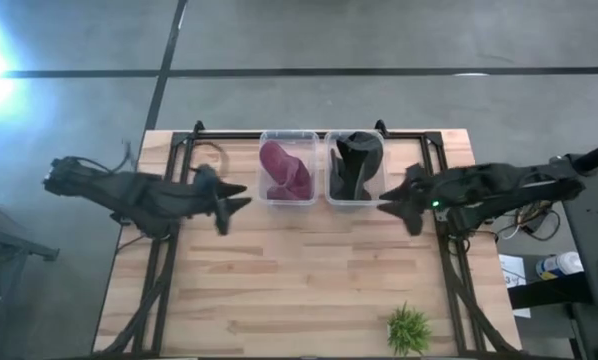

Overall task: Pick & Place hat
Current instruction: Return to Home Position

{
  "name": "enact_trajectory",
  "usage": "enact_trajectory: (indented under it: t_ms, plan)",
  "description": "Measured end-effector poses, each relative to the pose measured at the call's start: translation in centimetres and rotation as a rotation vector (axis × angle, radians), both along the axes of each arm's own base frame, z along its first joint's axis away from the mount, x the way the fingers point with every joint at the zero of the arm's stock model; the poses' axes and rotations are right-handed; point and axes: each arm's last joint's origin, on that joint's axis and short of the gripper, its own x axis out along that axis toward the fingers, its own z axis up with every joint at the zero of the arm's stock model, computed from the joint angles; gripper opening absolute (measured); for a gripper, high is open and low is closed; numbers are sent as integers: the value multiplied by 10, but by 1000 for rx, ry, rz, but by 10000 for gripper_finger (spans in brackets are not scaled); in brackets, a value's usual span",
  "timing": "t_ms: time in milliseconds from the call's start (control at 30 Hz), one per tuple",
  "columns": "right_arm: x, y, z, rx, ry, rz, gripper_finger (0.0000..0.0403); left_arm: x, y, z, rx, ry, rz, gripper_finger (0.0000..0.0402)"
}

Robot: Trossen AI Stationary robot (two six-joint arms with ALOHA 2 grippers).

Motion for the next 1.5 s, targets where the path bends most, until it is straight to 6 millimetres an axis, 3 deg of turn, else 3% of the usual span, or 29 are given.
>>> enact_trajectory:
  t_ms: [100, 233, 300, 400, 467, 733, 967, 1267, 1500]
  plan:
    - [-13, 2, -4, -73, -32, 64, 173, 1, 4, -18, 10, -183, -229, 167]
    - [-30, -2, -37, -32, -33, 20, 173, -5, 18, -57, -16, -476, -531, 167]
    - [-37, -5, -46, -12, -133, 4, 173, -10, 28, -84, -17, -472, -528, 167]
    - [-46, -7, -57, -43, -304, 34, 173, -21, 44, -95, 24, -542, -444, 167]
    - [-53, -10, -62, -72, -387, 10, 173, -28, 52, -112, 8, -492, -430, 167]
    - [-70, -17, -110, -41, -423, -141, 173, -62, 56, -150, -104, -534, -447, 167]
    - [-70, -18, -143, -50, -387, -156, 173, -79, 52, -170, -141, -578, -476, 167]
    - [-64, -16, -188, -96, -256, -143, 173, -81, 52, -180, -323, -503, -434, 167]
    - [-61, -16, -184, -104, -231, -141, 173, -85, 49, -180, -328, -505, -448, 167]
